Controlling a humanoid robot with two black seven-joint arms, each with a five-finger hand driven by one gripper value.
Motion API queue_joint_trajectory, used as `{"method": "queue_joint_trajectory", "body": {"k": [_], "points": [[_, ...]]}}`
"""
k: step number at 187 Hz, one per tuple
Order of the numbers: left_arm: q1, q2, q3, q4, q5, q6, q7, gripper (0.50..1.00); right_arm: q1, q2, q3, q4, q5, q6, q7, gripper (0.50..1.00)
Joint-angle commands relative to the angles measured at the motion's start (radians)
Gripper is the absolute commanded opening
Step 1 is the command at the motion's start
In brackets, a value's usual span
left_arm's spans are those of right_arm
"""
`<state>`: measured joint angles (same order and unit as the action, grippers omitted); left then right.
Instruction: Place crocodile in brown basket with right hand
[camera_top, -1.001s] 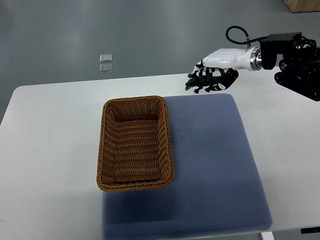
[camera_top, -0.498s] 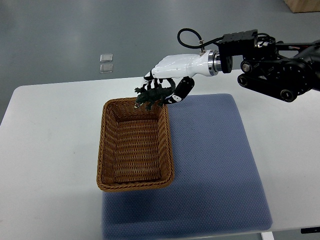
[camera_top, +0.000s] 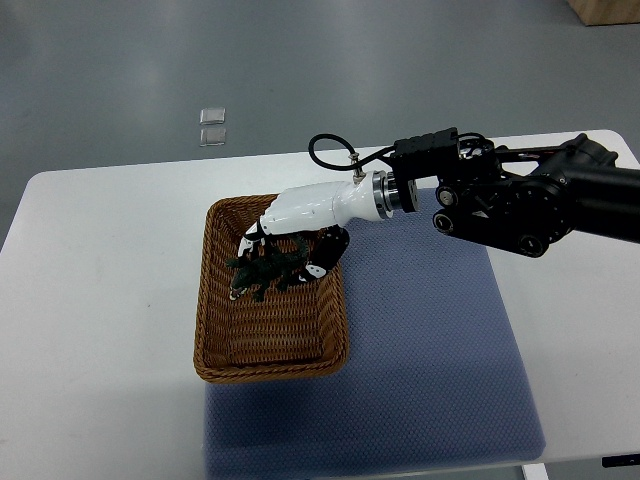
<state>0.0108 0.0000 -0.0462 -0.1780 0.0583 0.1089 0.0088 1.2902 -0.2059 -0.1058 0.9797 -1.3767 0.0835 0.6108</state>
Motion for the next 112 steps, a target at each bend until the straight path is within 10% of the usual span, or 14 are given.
{"method": "queue_joint_trajectory", "body": {"k": [1,69,112], "points": [[0.000,0.000,0.000,0.000,0.000,0.000,0.000,1.000,-0.025,0.002,-0.002,-0.004,-0.005,-0.016,0.000,0.623],[0.000,0.000,0.000,0.000,0.000,0.000,-0.001,1.000,-0.058,-0.006,-0.005,-0.012,-0.016,-0.085,0.000,0.901],[0.000,0.000,0.000,0.000,0.000,0.000,-0.001,1.000,-0.057,-0.024,0.000,-0.012,-0.016,-0.100,0.000,0.921]]}}
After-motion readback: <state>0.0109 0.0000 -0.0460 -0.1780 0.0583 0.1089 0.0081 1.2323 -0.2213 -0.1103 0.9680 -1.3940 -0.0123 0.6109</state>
